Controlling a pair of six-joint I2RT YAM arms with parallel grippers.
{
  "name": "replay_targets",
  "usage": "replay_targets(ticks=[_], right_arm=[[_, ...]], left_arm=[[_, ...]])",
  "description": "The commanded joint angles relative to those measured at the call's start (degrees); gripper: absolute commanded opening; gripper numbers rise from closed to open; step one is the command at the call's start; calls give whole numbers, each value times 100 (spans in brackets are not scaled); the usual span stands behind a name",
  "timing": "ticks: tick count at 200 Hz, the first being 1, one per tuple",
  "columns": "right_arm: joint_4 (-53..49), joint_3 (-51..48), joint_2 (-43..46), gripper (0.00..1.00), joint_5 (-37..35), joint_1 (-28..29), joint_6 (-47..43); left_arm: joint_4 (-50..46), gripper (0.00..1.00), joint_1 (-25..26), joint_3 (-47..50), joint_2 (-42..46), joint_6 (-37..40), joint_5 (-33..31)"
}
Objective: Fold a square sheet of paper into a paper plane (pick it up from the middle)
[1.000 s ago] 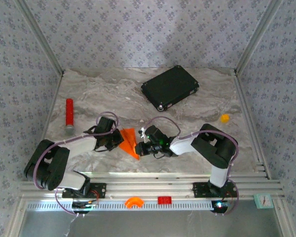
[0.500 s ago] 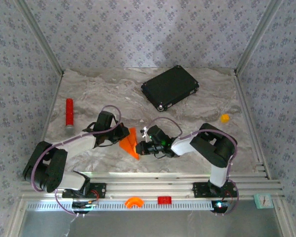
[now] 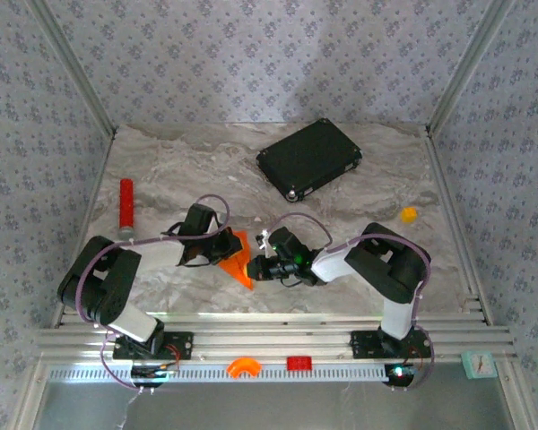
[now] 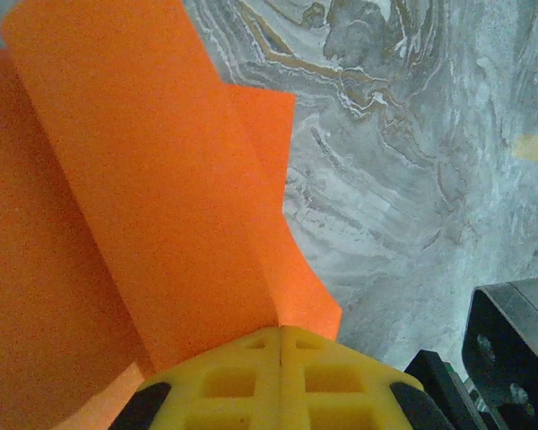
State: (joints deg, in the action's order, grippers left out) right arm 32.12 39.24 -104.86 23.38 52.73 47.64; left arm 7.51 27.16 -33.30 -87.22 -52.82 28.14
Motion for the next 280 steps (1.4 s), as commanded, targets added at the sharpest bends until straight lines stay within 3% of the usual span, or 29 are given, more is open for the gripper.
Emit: replay_targets(ticks=[1,67,116,280], right_arm=[[-544,-114,-176,0,-67,-51,47],[-820,93,-262,0,353,-184,96],[-1226,268,-272,0,482,-245,66],[-1805,469,-291,0,855,-368,39]], left_arm=[[84,0,68,-72,131,-36,-81],[331,0,158,38,205,17,-34],[-519,0,154,-136,-8,99,-716],[-926,0,106,-201,-413,347,-1040]])
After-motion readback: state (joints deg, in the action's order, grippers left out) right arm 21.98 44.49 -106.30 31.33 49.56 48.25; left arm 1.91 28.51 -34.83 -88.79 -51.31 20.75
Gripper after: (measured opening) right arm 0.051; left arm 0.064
